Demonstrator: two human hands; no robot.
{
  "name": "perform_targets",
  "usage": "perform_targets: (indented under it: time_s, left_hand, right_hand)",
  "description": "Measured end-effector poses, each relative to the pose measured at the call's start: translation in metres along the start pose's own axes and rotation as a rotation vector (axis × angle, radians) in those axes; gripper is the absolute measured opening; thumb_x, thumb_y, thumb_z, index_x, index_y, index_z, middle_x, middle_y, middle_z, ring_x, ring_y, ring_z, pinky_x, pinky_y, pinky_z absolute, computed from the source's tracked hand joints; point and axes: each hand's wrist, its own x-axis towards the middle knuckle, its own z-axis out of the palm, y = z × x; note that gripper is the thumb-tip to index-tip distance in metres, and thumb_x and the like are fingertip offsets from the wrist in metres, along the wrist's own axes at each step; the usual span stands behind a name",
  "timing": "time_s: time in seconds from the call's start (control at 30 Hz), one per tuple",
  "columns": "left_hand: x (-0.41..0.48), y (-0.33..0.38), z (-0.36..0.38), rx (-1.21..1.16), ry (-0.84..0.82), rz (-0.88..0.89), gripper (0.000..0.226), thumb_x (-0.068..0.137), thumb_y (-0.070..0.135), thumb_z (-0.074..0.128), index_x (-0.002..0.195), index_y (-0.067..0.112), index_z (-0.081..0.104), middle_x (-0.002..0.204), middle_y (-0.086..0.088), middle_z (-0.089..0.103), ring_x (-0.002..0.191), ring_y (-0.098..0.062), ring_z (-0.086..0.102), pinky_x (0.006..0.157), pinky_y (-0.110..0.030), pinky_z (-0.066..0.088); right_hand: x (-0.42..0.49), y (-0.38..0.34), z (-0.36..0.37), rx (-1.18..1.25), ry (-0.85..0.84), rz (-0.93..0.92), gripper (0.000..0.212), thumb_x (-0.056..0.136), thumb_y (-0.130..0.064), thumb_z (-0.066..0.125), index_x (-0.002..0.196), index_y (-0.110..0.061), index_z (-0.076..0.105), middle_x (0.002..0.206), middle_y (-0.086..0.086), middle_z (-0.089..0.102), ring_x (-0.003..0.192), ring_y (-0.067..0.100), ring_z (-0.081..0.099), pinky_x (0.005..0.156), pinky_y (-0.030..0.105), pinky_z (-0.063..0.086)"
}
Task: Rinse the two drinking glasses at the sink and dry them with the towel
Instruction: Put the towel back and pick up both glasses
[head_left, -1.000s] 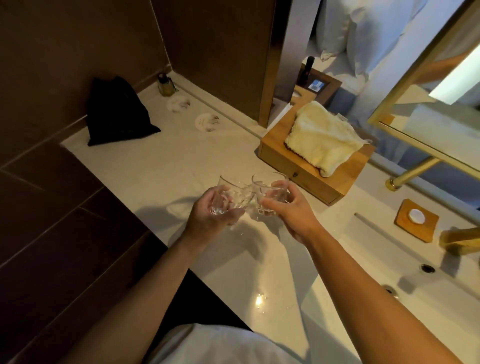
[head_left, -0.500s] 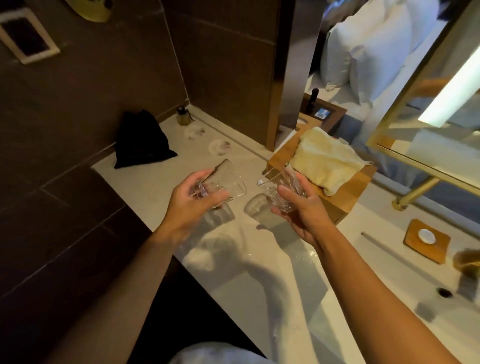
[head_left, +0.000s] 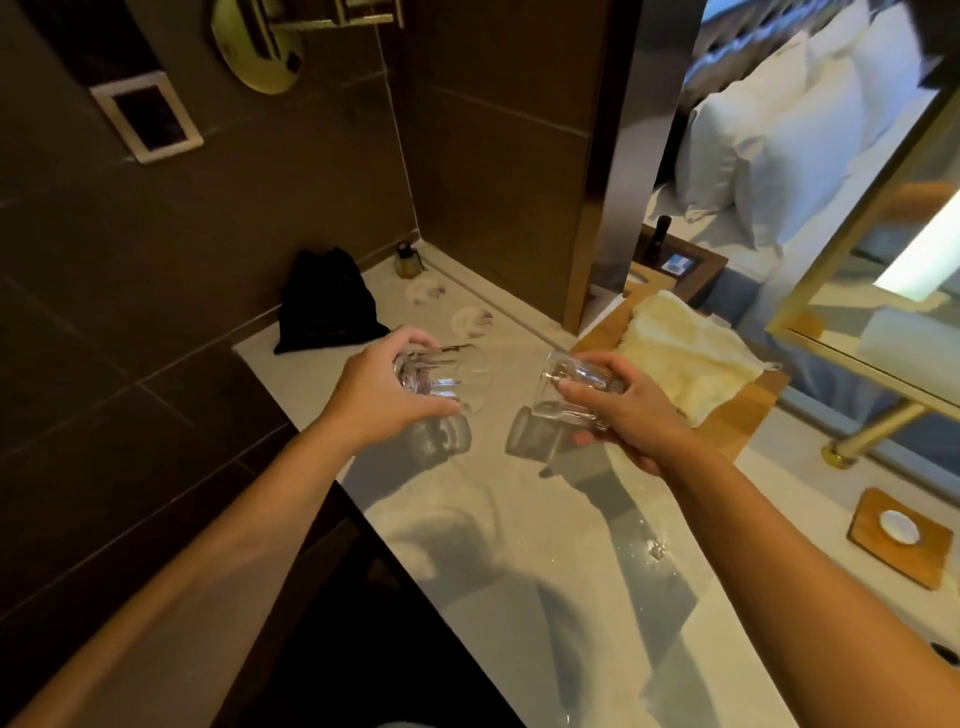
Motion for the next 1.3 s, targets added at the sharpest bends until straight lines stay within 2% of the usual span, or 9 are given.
perform_targets:
  time_s: [0.13,0.23,0.33,0.43,0.57,0.7,0.9,1.17,1.3]
  left_hand:
    - [0.033,-0.004,-0.024,0.205,-0.064,0.013,0.055,0.064,0.037,0.093,0.112,0.034,0.065,0.101,0.011,0.069,0.09,-0.002,0.064,0.069,-0.019,0.052]
    - [0.073,-0.018,-0.039,0.381,-0.135,0.039,0.065,0.062,0.038,0.093,0.121,0.032,0.066,0.106,0.007,0.07,0.092,-0.008,0.066,0.081,-0.029,0.058]
    - [0.125,-0.035,-0.052,0.513,-0.24,0.097,0.071,0.064,0.036,0.091,0.13,0.032,0.063,0.117,0.003,0.068,0.102,-0.015,0.064,0.09,-0.035,0.057]
    - [0.182,-0.056,-0.068,0.58,-0.308,0.168,0.067,0.066,0.031,0.09,0.129,0.031,0.065,0.125,0.004,0.068,0.11,-0.016,0.064,0.096,-0.03,0.053]
    - [0.249,-0.081,-0.088,0.707,-0.392,0.207,0.068,0.066,0.03,0.089,0.13,0.032,0.064,0.13,0.001,0.066,0.113,-0.022,0.063,0.097,-0.034,0.053]
    - [0.303,-0.09,-0.102,0.766,-0.468,0.262,0.067,0.071,0.021,0.086,0.134,0.023,0.062,0.134,-0.006,0.063,0.117,-0.024,0.061,0.099,-0.03,0.049]
    - [0.363,-0.099,-0.092,0.768,-0.515,0.279,0.064,0.074,0.015,0.082,0.134,0.023,0.06,0.135,-0.003,0.06,0.119,-0.024,0.057,0.101,-0.032,0.047]
    - [0.407,-0.115,-0.06,0.802,-0.544,0.334,0.057,0.077,0.013,0.079,0.131,0.023,0.063,0.13,-0.007,0.064,0.116,-0.026,0.06,0.099,-0.033,0.049]
    - [0.419,-0.122,-0.051,0.834,-0.601,0.318,0.058,0.076,0.02,0.081,0.131,0.024,0.062,0.129,-0.007,0.065,0.115,-0.028,0.06,0.102,-0.04,0.051]
  right_hand:
    - [0.028,-0.014,0.009,-0.205,0.014,0.008,0.048,0.074,-0.03,0.087,0.113,-0.028,0.06,0.118,0.009,0.063,0.099,0.031,0.07,0.074,0.043,0.064]
    - [0.059,-0.027,0.022,-0.535,0.033,-0.06,0.045,0.072,-0.029,0.089,0.107,-0.033,0.061,0.113,0.0,0.059,0.1,0.023,0.063,0.067,0.034,0.063]
    - [0.103,-0.04,0.043,-0.936,0.029,-0.196,0.043,0.07,-0.032,0.09,0.101,-0.038,0.061,0.113,-0.002,0.058,0.107,0.021,0.058,0.087,0.037,0.056]
    - [0.15,-0.051,0.074,-1.135,0.011,-0.181,0.046,0.074,-0.032,0.087,0.114,-0.034,0.063,0.114,0.001,0.057,0.11,0.02,0.052,0.09,0.033,0.046]
    - [0.212,-0.055,0.114,-1.304,-0.021,-0.134,0.055,0.072,-0.031,0.088,0.121,-0.033,0.063,0.118,0.002,0.06,0.107,0.024,0.059,0.087,0.034,0.054]
    - [0.253,-0.065,0.138,-1.39,-0.018,-0.074,0.059,0.072,-0.027,0.087,0.125,-0.031,0.061,0.119,0.006,0.057,0.11,0.028,0.058,0.088,0.039,0.054]
    - [0.291,-0.073,0.143,-1.399,0.0,0.046,0.065,0.076,-0.02,0.085,0.133,-0.028,0.057,0.128,0.007,0.05,0.117,0.029,0.055,0.092,0.039,0.054]
    - [0.323,-0.061,0.138,-1.332,0.117,0.14,0.069,0.074,-0.021,0.085,0.134,-0.03,0.052,0.128,0.006,0.05,0.113,0.032,0.056,0.08,0.032,0.046]
    - [0.33,-0.05,0.142,-1.293,0.131,0.177,0.077,0.069,-0.026,0.089,0.135,-0.03,0.051,0.13,0.007,0.049,0.114,0.033,0.055,0.089,0.039,0.055]
